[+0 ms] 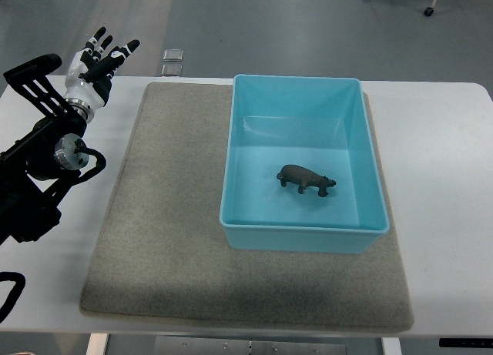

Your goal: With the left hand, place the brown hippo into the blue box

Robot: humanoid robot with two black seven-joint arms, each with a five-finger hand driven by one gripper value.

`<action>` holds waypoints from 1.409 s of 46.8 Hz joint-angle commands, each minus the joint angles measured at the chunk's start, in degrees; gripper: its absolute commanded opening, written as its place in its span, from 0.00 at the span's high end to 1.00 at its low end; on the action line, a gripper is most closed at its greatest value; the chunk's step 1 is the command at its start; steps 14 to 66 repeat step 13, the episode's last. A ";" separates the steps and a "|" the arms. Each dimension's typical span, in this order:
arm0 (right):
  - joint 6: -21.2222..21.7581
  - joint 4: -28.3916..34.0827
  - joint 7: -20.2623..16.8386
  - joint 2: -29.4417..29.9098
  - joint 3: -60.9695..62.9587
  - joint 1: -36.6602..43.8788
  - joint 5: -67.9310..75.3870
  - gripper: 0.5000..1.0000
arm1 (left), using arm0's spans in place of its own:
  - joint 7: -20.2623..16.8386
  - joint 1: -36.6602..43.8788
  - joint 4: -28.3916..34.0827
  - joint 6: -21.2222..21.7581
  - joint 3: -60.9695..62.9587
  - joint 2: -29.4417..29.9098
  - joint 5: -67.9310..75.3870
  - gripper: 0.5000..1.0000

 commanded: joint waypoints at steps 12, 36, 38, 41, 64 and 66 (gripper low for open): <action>0.09 0.18 0.00 0.00 0.00 -0.17 -0.09 0.13 | 0.08 0.00 0.00 -0.08 -0.01 0.12 0.00 0.01; 0.18 0.18 0.00 0.00 0.00 -0.18 -0.09 0.13 | 0.08 0.00 0.00 -0.17 -0.01 0.12 0.00 0.01; 0.18 0.18 0.00 0.00 0.00 -0.18 -0.09 0.13 | 0.08 0.00 0.00 -0.17 -0.01 0.12 0.00 0.01; 0.18 0.18 0.00 0.00 0.00 -0.18 -0.09 0.13 | 0.08 0.00 0.00 -0.17 -0.01 0.12 0.00 0.01; 0.18 0.18 0.00 0.00 0.00 -0.18 -0.09 0.13 | 0.08 0.00 0.00 -0.17 -0.01 0.12 0.00 0.01; 0.18 0.18 0.00 0.00 0.00 -0.18 -0.09 0.13 | 0.08 0.00 0.00 -0.17 -0.01 0.12 0.00 0.01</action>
